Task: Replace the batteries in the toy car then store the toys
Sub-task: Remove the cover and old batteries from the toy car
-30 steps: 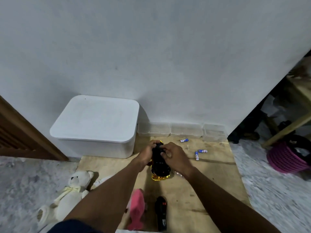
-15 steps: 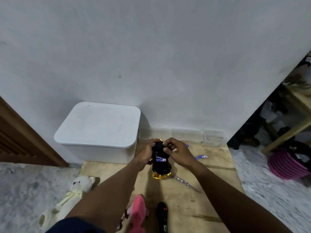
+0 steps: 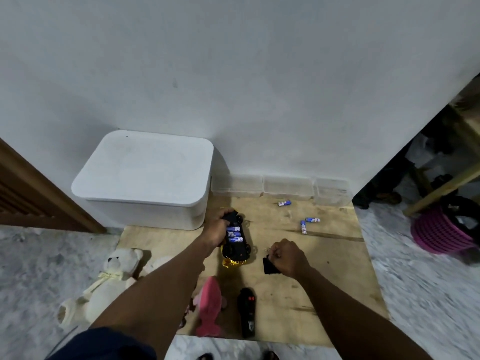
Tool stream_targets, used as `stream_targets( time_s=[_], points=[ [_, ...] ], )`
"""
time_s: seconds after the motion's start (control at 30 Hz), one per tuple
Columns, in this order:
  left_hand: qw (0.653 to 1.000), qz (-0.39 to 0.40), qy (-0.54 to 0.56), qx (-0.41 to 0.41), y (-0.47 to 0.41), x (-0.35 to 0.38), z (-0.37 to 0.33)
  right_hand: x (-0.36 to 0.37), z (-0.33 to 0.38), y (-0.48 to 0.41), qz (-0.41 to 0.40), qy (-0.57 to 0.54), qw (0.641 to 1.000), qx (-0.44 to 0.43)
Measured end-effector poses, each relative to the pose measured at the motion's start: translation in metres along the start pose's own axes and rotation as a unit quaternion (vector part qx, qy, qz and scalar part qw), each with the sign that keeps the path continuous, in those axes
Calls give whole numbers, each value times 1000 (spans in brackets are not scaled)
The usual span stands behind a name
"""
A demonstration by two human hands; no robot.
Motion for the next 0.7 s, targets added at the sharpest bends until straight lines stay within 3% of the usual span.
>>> stream_targets(
  time_s=[0.17, 0.43, 0.53, 0.7],
  points=[
    [1000, 6, 1, -14, 2, 1, 3, 11, 0, 1, -22, 46, 999, 3],
    [1000, 23, -3, -10, 15, 1, -9, -42, 50, -7, -108, -87, 987, -82],
    [999, 30, -25, 10, 18, 4, -17, -61, 80, -10, -94, -105, 982, -123],
    [999, 36, -17, 33, 25, 11, -30, -67, 105, -12, -92, -119, 986, -71]
  ],
)
Point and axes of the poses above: each hand's wrist, its own y-axis away from the middle knuckle, its own x-axis out of the palm, z = x × y, the point moved 4 cm from there along -y, towards the middle knuckle, and after that the axes turned 8 degrees about -x, right-handed, at the moved point
